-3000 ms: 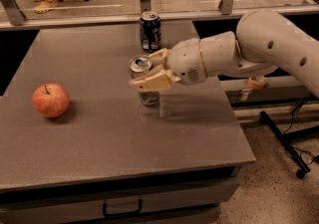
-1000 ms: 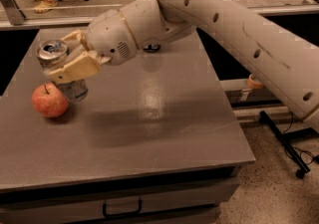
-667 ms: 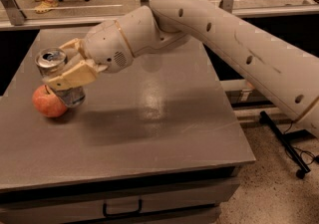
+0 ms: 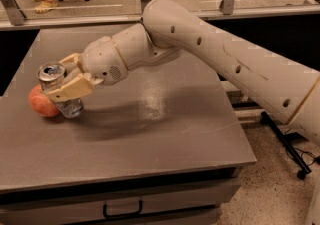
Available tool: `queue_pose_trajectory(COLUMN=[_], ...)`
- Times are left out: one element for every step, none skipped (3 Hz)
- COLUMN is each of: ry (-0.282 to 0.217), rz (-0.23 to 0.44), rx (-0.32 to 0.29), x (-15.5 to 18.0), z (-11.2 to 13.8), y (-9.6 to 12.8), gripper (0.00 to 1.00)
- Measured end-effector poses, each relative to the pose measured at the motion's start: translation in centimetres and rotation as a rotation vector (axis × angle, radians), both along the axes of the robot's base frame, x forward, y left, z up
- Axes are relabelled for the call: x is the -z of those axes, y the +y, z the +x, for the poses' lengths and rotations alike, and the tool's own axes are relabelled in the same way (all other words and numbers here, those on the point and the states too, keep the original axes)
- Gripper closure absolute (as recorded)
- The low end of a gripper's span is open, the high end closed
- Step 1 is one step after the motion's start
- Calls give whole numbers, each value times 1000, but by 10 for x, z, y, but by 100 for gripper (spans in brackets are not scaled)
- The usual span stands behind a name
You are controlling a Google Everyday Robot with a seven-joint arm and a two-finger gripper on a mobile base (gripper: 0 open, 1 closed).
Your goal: Move redbull can near apple
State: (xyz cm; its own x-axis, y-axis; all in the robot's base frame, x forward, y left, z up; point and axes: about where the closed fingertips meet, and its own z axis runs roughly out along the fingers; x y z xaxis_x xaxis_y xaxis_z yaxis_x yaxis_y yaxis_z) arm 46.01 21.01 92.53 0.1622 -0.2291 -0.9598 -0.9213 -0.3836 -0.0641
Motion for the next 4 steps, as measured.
queue_pose_trajectory(ry=[9,22,23,55], rz=[-19,-24,-28,-23], rx=[14,23,36,112], x=[16,25,29,26], z=[8,12,17,32], y=[-2,-3,-6,-18], gripper=[36,14,0,0])
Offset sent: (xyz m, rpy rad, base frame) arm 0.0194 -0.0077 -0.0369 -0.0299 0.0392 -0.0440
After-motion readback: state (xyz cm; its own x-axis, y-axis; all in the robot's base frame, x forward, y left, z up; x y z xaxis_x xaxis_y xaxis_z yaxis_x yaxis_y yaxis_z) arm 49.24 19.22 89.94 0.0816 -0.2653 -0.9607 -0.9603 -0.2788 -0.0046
